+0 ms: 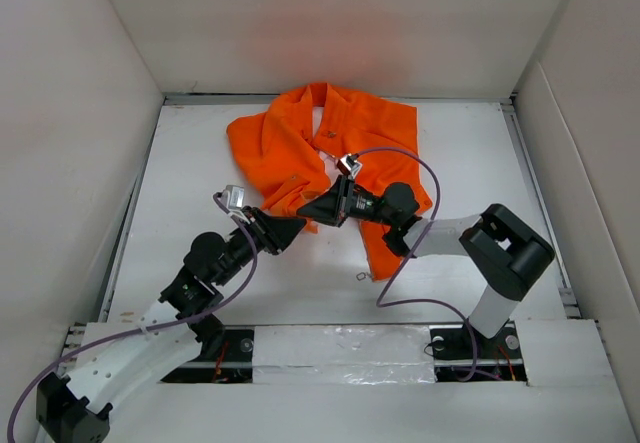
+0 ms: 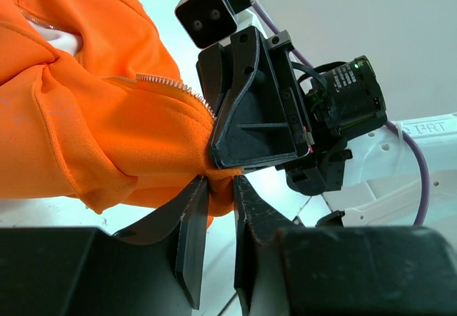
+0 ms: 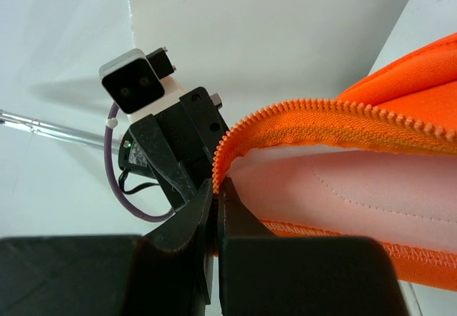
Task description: Zip up the jacket
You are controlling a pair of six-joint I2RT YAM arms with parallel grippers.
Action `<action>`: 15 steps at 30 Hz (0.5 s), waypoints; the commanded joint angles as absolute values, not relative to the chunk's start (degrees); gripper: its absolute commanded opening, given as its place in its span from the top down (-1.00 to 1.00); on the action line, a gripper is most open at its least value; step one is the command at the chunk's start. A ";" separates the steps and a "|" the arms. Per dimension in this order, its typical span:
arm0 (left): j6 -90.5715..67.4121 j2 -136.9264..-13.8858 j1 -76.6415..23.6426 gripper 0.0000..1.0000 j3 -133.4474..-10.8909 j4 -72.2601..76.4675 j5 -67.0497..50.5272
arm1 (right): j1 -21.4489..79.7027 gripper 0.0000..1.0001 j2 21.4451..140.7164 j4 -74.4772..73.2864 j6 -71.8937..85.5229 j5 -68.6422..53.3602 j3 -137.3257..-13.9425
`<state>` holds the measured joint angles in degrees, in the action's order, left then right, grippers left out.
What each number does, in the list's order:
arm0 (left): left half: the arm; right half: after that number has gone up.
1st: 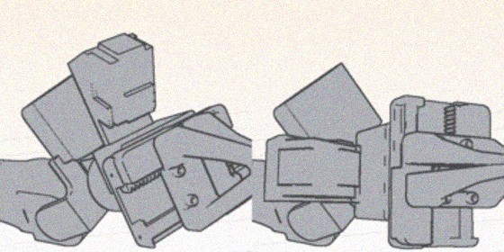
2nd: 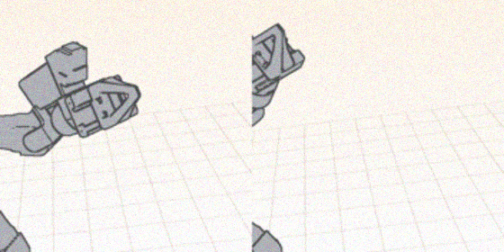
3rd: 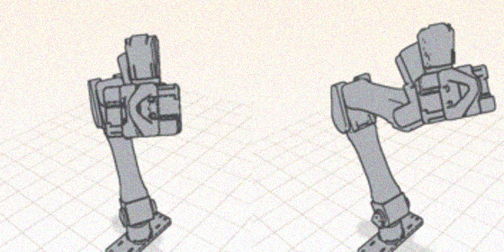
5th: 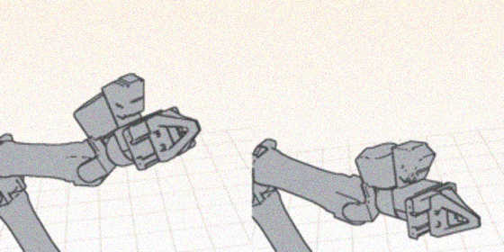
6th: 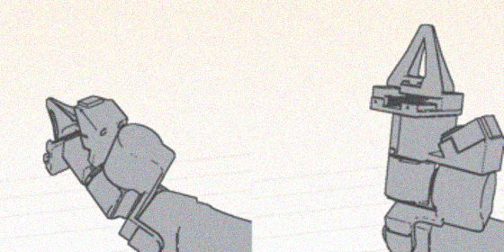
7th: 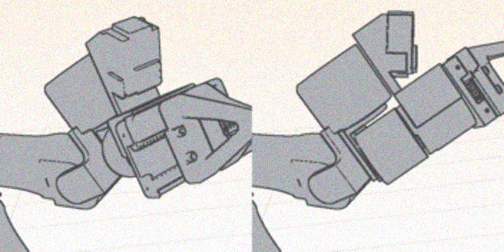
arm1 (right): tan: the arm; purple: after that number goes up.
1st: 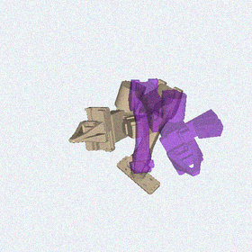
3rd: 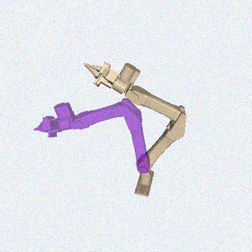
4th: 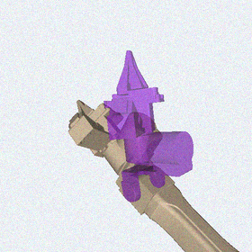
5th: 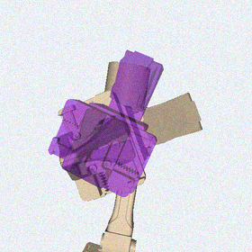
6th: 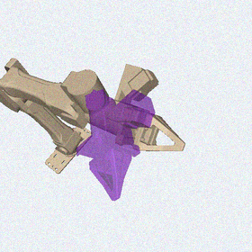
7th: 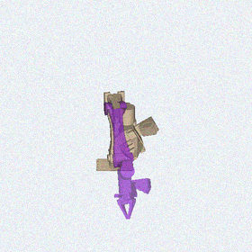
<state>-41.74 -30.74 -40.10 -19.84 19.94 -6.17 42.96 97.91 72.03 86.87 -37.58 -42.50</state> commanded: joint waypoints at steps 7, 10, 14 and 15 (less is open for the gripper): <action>-41.75 -30.94 -40.25 1.00 -20.65 25.31 -5.80 | 43.95 1.00 99.14 89.30 87.54 -39.03 -44.74; -42.89 -30.06 -40.25 1.00 -20.48 25.40 -4.58 | 43.95 1.00 99.14 88.77 86.93 -38.68 -44.47; -46.22 -27.87 -40.25 1.00 -20.82 22.25 -1.76 | 43.42 -0.19 98.27 88.86 85.08 -37.88 -42.11; -47.54 -27.69 -40.25 1.00 -21.00 21.63 -1.41 | 42.20 -0.39 98.00 88.77 84.64 -37.71 -41.40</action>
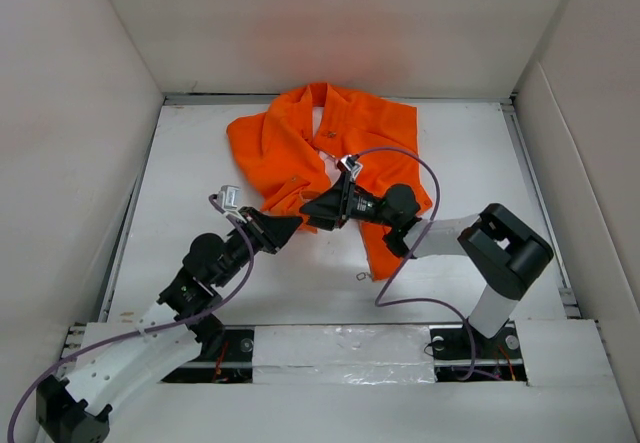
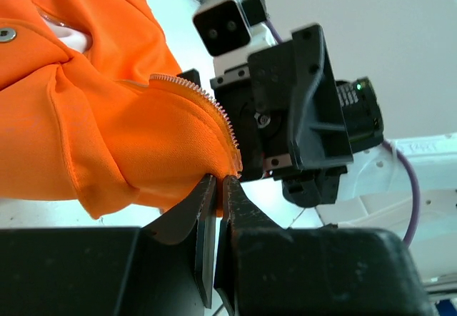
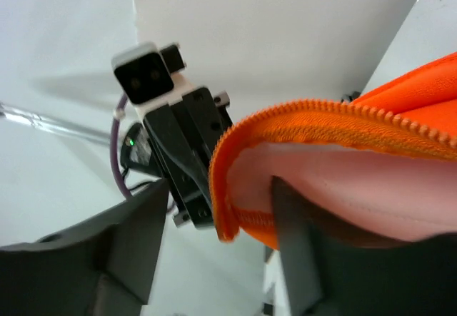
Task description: Zip up the jacket
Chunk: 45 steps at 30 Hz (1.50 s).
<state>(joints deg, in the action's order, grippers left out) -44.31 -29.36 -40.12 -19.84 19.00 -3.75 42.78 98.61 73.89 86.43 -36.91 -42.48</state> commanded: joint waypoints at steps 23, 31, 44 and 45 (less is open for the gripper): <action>-51.68 -39.89 -35.00 1.00 -26.37 21.69 -4.65 | 48.33 1.00 43.18 -11.32 37.95 5.97 -22.08; -49.13 -39.47 -33.84 1.00 -25.93 22.59 -4.40 | 53.69 0.31 31.47 -18.80 52.27 7.73 -12.14; -48.34 -38.76 -33.84 1.00 -24.87 22.85 -4.31 | 58.01 -0.17 43.41 1.99 64.07 16.07 -6.07; -48.34 -38.76 -33.84 1.00 -24.87 23.03 -4.22 | 58.01 -0.17 44.20 3.67 64.42 16.69 -5.02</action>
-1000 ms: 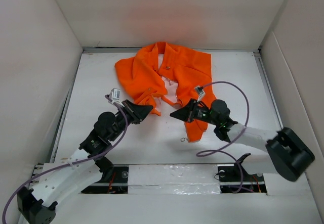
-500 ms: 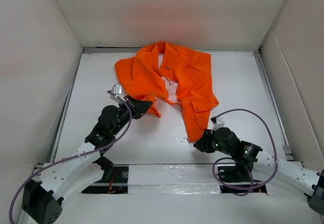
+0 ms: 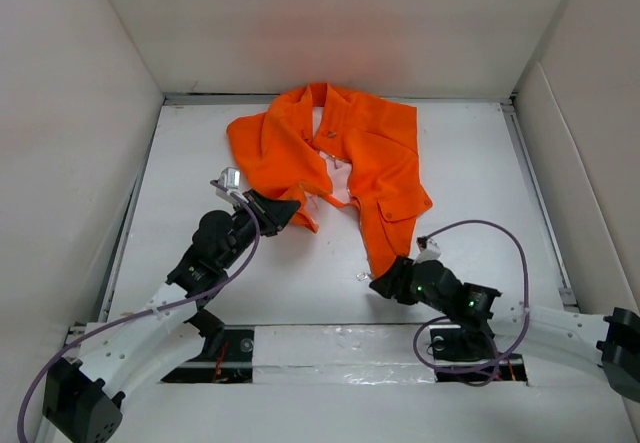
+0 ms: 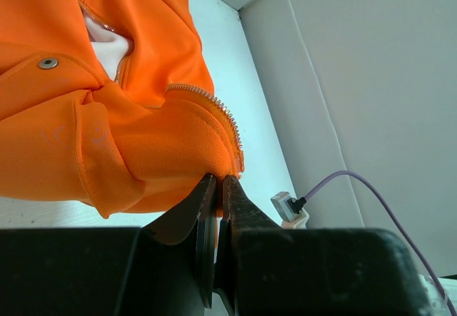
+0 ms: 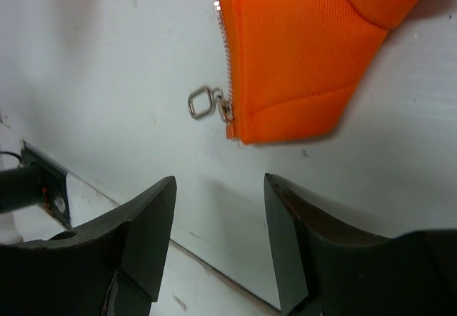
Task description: Zip up the jacket
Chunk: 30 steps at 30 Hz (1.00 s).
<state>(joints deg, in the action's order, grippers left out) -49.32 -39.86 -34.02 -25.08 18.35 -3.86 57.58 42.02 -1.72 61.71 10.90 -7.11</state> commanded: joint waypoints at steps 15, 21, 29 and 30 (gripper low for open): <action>-48.96 -39.81 -33.84 1.00 -25.40 23.73 -5.89 | 58.01 0.05 48.25 4.57 68.56 27.07 -4.22; -49.13 -39.20 -33.84 1.00 -25.14 23.29 -5.36 | 58.01 0.32 49.92 6.32 66.54 28.74 -5.01; -49.04 -39.20 -33.84 1.00 -25.14 22.94 -5.36 | 58.01 0.50 55.10 9.49 65.65 28.12 -5.63; -48.96 -39.11 -33.84 1.00 -25.22 22.94 -5.36 | 58.01 0.51 55.28 9.58 65.65 28.12 -5.63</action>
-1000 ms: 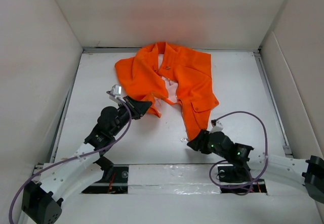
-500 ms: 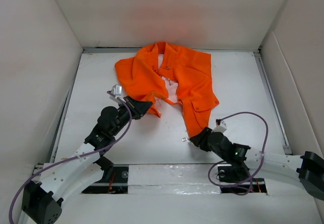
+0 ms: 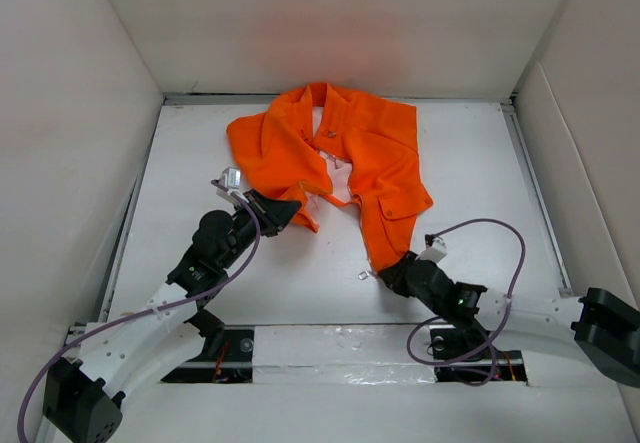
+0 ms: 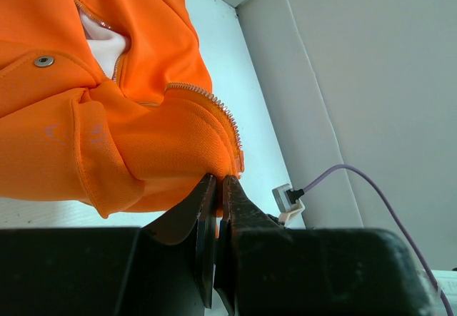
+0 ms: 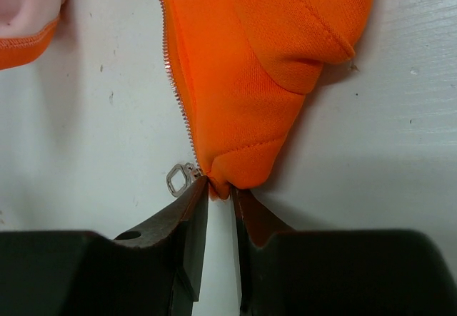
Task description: Zip up the jacket
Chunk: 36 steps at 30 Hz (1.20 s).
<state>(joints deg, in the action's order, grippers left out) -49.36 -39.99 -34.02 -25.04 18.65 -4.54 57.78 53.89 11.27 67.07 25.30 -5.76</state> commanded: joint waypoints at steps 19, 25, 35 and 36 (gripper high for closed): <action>-46.59 -41.04 -33.84 1.00 -28.12 21.98 -3.35 | 54.50 1.00 52.73 22.59 35.37 21.56 -22.11; -44.21 -39.29 -33.84 1.00 -31.55 17.93 2.37 | 55.28 1.00 40.45 23.36 23.28 16.60 -35.10; -45.35 -42.01 -34.89 1.00 -30.50 19.94 1.49 | 46.58 1.00 62.31 44.74 34.99 0.44 -20.74; -45.35 -42.79 -34.89 1.00 -30.50 20.04 1.49 | 46.58 1.00 62.31 44.91 34.55 0.35 -21.18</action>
